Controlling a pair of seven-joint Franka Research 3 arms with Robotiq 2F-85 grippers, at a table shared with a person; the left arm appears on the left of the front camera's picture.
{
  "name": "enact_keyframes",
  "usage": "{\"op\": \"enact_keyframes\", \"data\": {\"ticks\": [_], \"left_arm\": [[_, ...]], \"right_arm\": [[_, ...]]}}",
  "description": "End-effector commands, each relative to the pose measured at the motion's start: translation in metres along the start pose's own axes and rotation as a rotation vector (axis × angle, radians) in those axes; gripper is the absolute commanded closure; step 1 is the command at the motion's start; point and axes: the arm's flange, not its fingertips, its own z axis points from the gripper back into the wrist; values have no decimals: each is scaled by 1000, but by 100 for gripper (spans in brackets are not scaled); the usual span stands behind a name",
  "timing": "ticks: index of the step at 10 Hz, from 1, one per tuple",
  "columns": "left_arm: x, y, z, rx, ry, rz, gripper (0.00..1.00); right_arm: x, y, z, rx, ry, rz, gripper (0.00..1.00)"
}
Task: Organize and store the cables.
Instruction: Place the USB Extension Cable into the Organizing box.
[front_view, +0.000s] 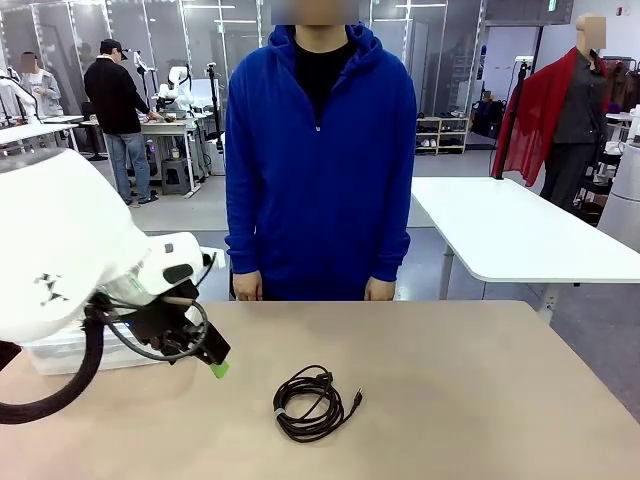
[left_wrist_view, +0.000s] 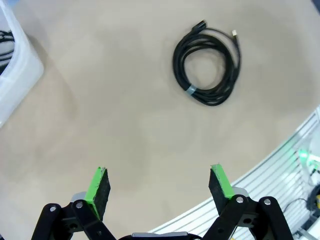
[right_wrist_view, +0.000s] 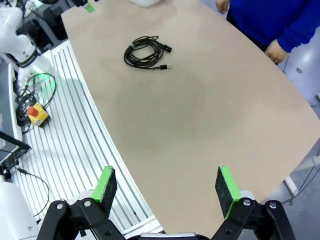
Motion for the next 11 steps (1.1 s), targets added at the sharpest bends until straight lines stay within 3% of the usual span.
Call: {"op": "enact_keyframes", "data": {"ticks": [1,3,4,5,11], "left_arm": [[18,-4,-23,28,29,-1,0],[20,1,-26,26,8,-12,0],[9,2,-26,5,45,-8,0],[9,2,-26,5,45,-8,0],[9,2,-26,5,45,-8,0]], "right_arm": [[-7,2,-13,-57,-35,-9,0],[-13,1,-9,-7,-65,6,0],[-14,4,-9,26,-69,26,0],[-6,-4,-1,-25,-32,-30,0],[-6,-4,-1,-25,-32,-30,0]]}}
